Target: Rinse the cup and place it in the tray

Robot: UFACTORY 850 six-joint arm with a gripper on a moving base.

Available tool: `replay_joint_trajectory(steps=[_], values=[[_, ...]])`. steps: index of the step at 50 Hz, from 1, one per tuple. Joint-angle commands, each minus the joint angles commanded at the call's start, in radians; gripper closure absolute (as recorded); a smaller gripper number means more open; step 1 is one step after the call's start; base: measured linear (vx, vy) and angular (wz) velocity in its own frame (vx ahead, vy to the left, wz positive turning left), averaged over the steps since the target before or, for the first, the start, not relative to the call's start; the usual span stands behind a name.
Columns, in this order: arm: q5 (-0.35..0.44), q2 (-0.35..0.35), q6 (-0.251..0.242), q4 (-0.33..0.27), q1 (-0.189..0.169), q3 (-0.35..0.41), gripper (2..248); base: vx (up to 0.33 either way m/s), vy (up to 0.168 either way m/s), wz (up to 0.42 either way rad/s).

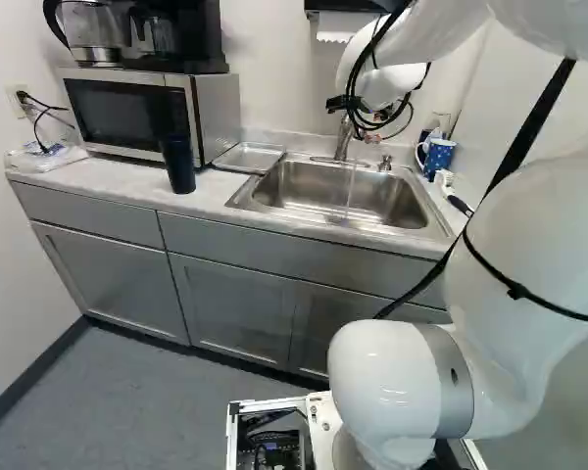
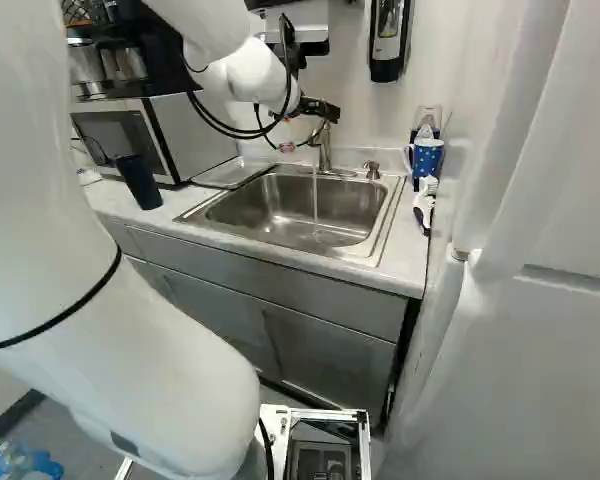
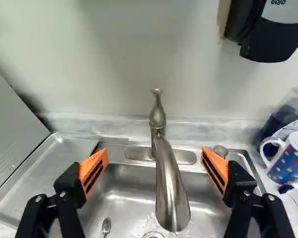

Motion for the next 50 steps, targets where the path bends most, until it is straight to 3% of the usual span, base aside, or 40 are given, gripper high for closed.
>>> replay_joint_trajectory(steps=[24, 50], values=[[-0.19, 0.058, 0.0, 0.0, -0.006, 0.054, 3, 0.0, 0.0, 0.0], [-0.412, 0.064, 0.0, 0.0, -0.006, 0.06, 3, 0.0, 0.0, 0.0]])
